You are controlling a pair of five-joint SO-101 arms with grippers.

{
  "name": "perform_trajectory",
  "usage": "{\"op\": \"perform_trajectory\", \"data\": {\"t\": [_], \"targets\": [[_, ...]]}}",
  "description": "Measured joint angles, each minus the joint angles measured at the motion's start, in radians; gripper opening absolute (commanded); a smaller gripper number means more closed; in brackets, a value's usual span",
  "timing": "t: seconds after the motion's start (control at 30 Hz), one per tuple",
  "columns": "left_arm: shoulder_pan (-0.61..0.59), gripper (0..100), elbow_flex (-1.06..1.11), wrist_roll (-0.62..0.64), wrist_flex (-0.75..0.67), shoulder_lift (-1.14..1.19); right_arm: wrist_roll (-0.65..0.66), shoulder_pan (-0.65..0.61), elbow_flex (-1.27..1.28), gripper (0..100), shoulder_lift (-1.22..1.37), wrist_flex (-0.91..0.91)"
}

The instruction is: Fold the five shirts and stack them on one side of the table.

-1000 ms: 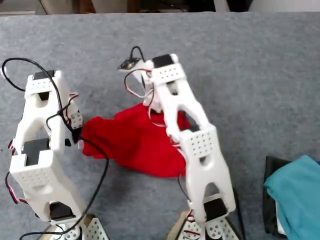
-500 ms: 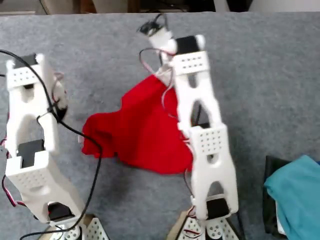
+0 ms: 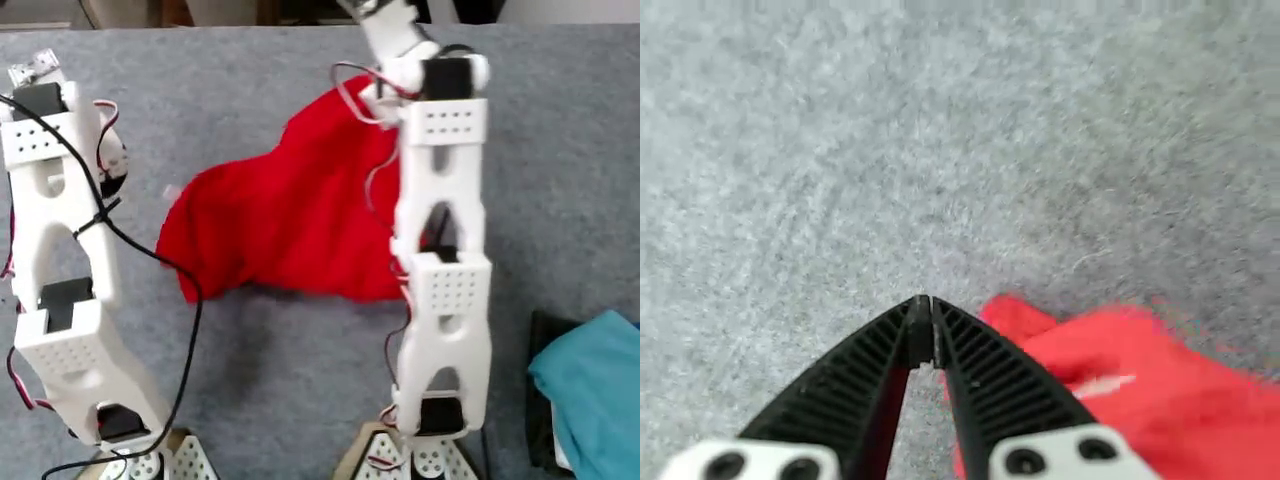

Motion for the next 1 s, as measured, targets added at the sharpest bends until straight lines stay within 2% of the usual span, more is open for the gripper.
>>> {"op": "perform_trajectory", "data": {"t": [0.2, 0.43, 0.53, 0.73, 0.87, 0.93, 1.0], "targets": [[0.012, 2, 0.0, 0.003, -0.002, 0.08, 0.009, 0.049, -0.196, 0.5, -0.003, 0.048], [0.138, 2, 0.0, 0.0, -0.028, 0.192, 0.034, 0.043, -0.149, 0.5, 0.069, 0.092], [0.187, 8, -0.049, 0.026, -0.04, 0.255, 0.034, 0.041, -0.115, 0.5, 0.158, 0.092], [0.198, 29, -0.247, 0.161, -0.034, 0.394, 0.017, 0.041, -0.133, 0.5, 0.376, 0.091], [0.203, 30, -0.354, 0.216, 0.06, 0.439, 0.003, 0.041, -0.209, 0.5, 0.486, 0.063], [0.216, 30, -0.368, 0.198, 0.086, 0.44, 0.002, 0.041, -0.209, 0.5, 0.528, 0.02], [0.229, 29, -0.348, 0.127, 0.094, 0.428, 0.0, 0.041, -0.218, 0.5, 0.574, -0.02]]}}
